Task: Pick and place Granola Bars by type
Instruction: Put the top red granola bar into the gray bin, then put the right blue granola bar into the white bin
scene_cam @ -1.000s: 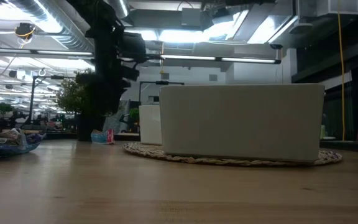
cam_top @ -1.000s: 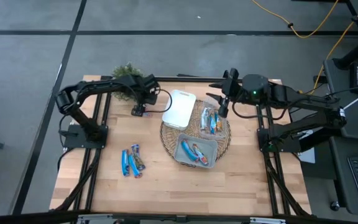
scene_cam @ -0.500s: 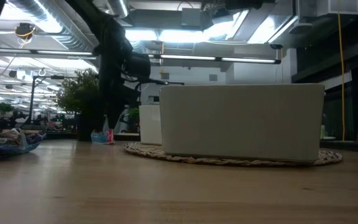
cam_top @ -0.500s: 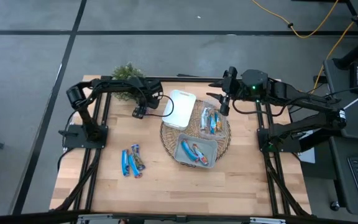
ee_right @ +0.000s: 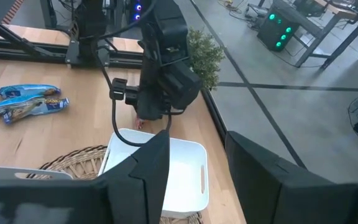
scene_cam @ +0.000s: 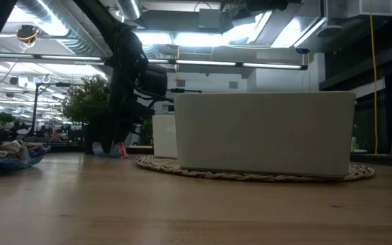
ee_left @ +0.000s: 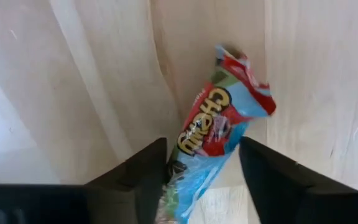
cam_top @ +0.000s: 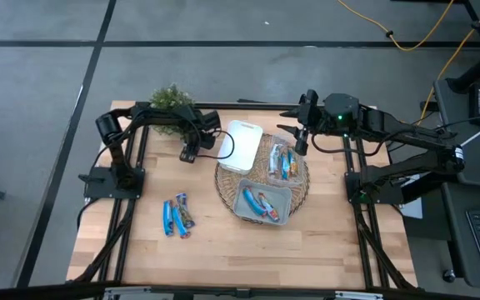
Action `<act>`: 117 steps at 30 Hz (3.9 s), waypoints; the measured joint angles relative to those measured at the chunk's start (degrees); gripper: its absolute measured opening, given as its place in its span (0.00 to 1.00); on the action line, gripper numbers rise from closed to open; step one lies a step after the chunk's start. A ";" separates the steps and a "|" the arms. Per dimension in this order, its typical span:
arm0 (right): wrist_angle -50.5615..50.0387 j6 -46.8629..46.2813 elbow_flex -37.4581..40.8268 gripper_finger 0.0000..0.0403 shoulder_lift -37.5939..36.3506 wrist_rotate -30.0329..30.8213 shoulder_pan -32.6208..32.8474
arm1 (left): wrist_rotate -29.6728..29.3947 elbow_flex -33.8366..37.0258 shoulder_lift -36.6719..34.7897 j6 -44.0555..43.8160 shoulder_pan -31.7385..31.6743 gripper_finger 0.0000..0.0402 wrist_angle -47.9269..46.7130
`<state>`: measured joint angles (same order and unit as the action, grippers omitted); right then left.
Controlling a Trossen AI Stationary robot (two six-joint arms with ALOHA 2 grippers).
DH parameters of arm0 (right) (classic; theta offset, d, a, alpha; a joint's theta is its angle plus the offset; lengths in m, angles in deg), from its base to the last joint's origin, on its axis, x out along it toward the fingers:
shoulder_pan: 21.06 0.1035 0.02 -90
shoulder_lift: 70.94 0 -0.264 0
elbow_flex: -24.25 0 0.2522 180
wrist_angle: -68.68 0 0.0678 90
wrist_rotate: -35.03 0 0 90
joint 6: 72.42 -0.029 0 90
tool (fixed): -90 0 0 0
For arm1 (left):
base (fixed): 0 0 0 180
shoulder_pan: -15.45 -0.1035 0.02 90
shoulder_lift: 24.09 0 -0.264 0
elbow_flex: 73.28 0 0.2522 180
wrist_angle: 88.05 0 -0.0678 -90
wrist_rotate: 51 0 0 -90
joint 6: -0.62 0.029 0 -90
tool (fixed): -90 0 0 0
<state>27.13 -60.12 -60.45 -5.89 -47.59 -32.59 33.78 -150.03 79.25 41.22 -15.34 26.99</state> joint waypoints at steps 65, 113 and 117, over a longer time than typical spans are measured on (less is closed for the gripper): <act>-9.49 -6.17 0.02 0.40 0.00 0.09 -0.26 | 10.39 -25.79 -23.69 -22.06 24.54 0.00 15.45; -12.40 -3.65 0.02 0.40 0.00 -6.14 0.04 | -1.04 -33.83 -18.44 -64.22 51.35 0.34 -37.88; -10.60 -4.50 0.02 0.40 0.00 -6.15 0.04 | -3.58 -32.17 -18.48 -57.86 53.66 0.45 -38.26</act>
<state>16.53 -64.63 -60.43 -5.89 -53.75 -32.55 30.20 -182.19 60.77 -16.64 38.33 -11.26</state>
